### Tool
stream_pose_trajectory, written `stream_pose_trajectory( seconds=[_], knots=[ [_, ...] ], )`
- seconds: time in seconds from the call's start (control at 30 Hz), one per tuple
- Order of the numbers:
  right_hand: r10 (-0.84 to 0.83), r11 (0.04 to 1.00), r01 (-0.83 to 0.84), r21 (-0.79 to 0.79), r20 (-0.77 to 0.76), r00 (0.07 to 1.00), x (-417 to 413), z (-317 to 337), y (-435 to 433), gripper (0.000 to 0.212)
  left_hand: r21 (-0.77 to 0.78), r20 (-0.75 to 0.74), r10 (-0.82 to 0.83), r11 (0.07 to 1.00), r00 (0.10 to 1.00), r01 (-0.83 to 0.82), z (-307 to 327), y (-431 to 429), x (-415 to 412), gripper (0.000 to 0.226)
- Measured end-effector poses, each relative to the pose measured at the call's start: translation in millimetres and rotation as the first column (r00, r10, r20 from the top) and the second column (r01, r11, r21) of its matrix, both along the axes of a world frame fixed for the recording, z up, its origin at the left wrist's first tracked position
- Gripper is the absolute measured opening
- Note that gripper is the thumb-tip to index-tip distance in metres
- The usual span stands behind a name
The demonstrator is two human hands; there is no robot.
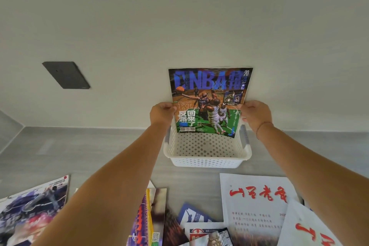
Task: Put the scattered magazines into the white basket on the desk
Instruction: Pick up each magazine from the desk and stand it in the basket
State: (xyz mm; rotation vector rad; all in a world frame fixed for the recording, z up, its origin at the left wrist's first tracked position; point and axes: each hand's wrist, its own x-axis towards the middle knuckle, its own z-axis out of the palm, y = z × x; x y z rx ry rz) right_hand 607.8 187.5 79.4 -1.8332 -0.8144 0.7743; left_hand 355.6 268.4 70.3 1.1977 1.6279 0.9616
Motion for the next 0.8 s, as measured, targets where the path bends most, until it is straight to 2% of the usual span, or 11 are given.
stream_pose_trajectory(
  seconds=[0.13, 0.37, 0.53, 0.67, 0.8],
  knots=[
    [0.000, 1.000, 0.000, -0.024, 0.020, 1.000, -2.7, -4.4, -2.8, 0.022, -0.001, -0.058, -0.011, 1.000, 0.998, 0.011, -1.8, -1.2, 0.6, 0.013],
    [-0.012, 0.999, 0.016, -0.029, 0.145, 0.989, -6.1, 0.6, -7.8, 0.032, 0.032, -0.087, -0.036, 0.999, 0.996, 0.039, 1.3, -8.5, -5.6, 0.021],
    [-0.081, 0.996, 0.086, -0.035, 0.139, 0.987, -16.6, 4.9, -21.1, 0.048, 0.035, -0.131, -0.061, 0.997, 0.990, 0.066, 9.4, -18.7, -22.7, 0.030],
    [-0.128, 0.991, 0.130, -0.006, 0.156, 0.979, -45.3, 9.6, -44.1, 0.040, 0.054, -0.184, -0.061, 0.996, 0.981, 0.072, 8.9, -44.8, -58.3, 0.030],
    [0.093, 0.995, -0.096, 0.012, 0.153, 0.984, -114.3, -6.7, -87.1, 0.017, -0.027, -0.276, -0.114, 0.993, 0.954, 0.111, -13.7, -99.9, -121.3, 0.032]
  ],
)
